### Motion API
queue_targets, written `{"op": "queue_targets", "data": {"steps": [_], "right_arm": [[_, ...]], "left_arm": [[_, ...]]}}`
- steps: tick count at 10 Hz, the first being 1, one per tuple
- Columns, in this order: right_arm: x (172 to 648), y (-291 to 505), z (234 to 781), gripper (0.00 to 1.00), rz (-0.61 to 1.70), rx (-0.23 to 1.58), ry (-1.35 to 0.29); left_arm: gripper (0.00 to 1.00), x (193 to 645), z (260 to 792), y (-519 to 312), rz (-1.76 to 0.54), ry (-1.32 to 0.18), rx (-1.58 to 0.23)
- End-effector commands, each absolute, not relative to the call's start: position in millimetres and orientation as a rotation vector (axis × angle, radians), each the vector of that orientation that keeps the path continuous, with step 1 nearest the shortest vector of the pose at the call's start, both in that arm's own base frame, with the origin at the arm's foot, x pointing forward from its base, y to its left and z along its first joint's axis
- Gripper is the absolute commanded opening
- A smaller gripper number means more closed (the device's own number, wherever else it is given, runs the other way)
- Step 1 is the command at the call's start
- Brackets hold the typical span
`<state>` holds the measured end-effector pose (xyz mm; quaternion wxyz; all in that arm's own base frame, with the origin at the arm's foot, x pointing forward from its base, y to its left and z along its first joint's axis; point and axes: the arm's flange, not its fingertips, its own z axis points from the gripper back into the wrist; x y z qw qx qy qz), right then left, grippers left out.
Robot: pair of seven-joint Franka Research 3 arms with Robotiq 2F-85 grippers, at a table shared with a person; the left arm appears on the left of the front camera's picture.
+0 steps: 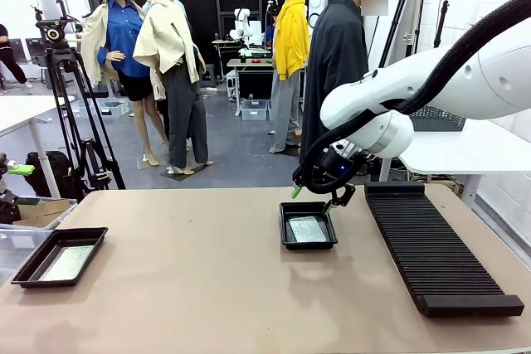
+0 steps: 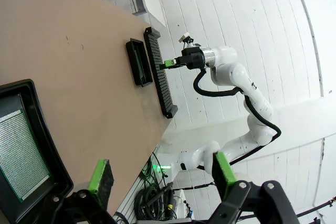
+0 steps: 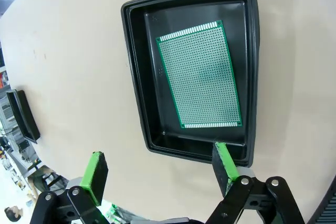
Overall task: Inspect and transfer BCBs to ESD trays.
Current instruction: Pick up the ESD tray and place it on the left side of the table.
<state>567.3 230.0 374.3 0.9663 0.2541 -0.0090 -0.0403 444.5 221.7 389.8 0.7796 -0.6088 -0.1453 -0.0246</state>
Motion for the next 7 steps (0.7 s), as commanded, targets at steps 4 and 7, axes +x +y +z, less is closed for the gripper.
{"op": "queue_targets", "data": {"steps": [4,7], "right_arm": [[568,230,375,1.0,-0.083,0.514,-0.025],[555,200,393,1.0,-0.082,0.629,-0.053]], "left_arm": [[1.0,443,392,223,-0.059,-0.308,-1.3],[1.0,443,392,223,-0.059,-0.308,-1.3]]}}
